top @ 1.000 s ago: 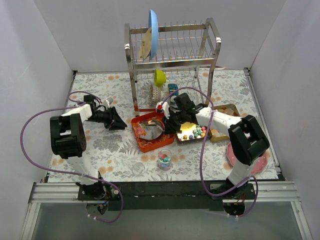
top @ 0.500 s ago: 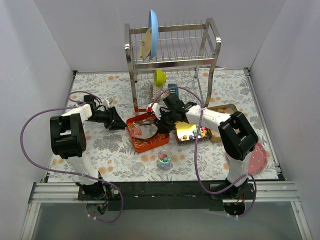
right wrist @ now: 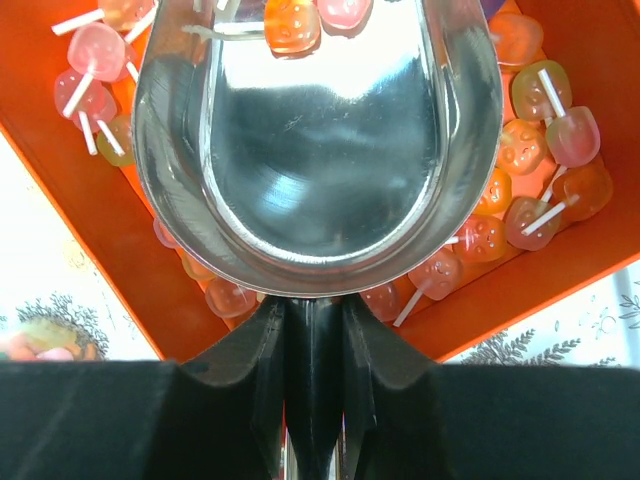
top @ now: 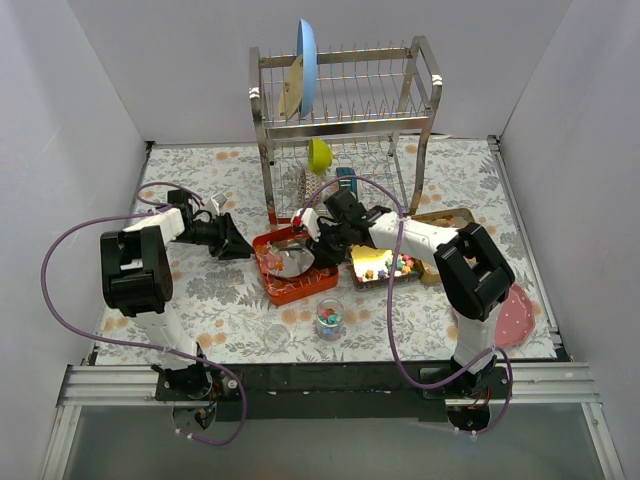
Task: Pack the candies
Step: Scoop the fake candies from the storage box.
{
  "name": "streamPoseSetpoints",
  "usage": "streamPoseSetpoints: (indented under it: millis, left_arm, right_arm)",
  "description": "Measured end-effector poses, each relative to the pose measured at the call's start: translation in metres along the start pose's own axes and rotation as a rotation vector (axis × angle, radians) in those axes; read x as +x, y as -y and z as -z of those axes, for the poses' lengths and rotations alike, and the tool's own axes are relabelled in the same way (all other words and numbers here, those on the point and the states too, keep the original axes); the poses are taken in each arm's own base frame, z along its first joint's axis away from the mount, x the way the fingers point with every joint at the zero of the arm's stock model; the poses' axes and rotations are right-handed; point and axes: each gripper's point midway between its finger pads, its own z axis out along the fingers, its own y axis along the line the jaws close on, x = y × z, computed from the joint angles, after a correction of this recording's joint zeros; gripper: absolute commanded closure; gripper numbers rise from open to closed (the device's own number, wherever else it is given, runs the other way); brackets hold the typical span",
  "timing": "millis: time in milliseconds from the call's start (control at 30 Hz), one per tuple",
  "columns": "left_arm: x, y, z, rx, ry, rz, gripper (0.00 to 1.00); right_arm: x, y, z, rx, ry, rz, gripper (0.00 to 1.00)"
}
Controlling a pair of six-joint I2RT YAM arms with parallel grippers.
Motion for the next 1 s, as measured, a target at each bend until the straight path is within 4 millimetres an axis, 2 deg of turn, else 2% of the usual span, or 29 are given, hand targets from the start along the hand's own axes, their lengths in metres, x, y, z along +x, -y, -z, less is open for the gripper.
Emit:
streamPoseSetpoints:
  millis: [333, 567, 700, 867, 1000]
  left_arm:
    - [0.004, -0.003, 0.003, -0.001, -0.019, 0.013, 0.72]
    - [-0.013, -0.006, 0.01, 0.013, 0.0, 0.008, 0.71]
    - [-0.017, -0.01, 0.012, 0.027, 0.002, 0.01, 0.71]
    - [-0.017, -0.012, 0.015, 0.034, 0.004, 0.006, 0.7]
    - [-0.021, -0.012, 0.015, 0.034, 0.018, 0.003, 0.7]
  right_arm:
    - [0.008, -0.013, 0.015, -0.029, 0.165, -0.071, 0.99]
    - [0.006, -0.012, 0.026, -0.023, 0.233, -0.103, 0.99]
    - [-0.002, -0.012, 0.048, 0.003, 0.293, -0.107, 0.99]
    - [-0.027, -0.011, 0.086, 0.055, 0.387, -0.058, 0.99]
    - [-0.035, -0.022, 0.118, 0.075, 0.411, 0.024, 0.99]
